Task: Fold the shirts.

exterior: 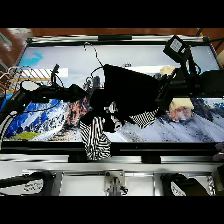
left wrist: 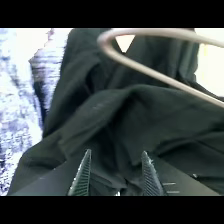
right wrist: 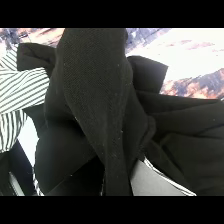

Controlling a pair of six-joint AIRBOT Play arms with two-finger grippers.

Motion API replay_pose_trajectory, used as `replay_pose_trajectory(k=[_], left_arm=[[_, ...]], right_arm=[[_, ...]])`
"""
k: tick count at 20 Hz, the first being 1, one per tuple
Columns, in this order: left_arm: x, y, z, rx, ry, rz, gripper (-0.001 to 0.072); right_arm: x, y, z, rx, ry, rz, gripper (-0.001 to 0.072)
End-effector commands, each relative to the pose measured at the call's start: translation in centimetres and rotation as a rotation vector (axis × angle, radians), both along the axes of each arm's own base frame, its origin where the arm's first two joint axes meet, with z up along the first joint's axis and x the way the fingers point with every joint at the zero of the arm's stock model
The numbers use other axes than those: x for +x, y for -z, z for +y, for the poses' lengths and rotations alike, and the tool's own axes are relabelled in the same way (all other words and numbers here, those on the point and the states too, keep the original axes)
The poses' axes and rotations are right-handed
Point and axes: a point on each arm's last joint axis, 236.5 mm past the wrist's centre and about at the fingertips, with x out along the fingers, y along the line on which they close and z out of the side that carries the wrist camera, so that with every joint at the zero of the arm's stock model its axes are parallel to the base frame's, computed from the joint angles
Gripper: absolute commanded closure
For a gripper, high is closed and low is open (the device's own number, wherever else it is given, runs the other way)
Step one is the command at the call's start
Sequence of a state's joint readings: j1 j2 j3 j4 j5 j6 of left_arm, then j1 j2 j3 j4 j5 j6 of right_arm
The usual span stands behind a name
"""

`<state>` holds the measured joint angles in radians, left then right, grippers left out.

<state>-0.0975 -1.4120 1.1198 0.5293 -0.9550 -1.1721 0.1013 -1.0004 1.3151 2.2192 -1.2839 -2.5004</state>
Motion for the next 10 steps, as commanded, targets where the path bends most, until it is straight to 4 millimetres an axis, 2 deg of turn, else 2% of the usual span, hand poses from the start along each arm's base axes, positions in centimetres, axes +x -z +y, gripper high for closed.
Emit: replay_pose_trajectory(k=[1, 3, 5, 7, 10], left_arm=[[-2.0, -0.8, -1.5, 0.063, 0.108, -0.065, 0.0284], [-3.7, 1.3, -3.6, 0.109, 0.151, -0.043, 0.0282], [-4.3, 3.4, -5.5, 0.136, 0.125, -0.053, 0.028], [-2.9, 4.3, -6.1, 0.17, 0.048, -0.122, 0.028], [-0.2, 3.7, -5.9, 0.17, -0.087, -0.184, 0.028]], right_arm=[[0.0, 0.0, 0.0, 0.003, 0.004, 0.003, 0.0634], [0.0, 0.0, 0.0, 0.003, 0.005, 0.003, 0.0634], [0.0, 0.0, 0.0, 0.005, 0.007, 0.006, 0.0634], [0.0, 0.0, 0.0, 0.007, 0.009, 0.007, 0.0634], [0.0, 0.0, 0.0, 0.007, 0.009, 0.007, 0.0634]])
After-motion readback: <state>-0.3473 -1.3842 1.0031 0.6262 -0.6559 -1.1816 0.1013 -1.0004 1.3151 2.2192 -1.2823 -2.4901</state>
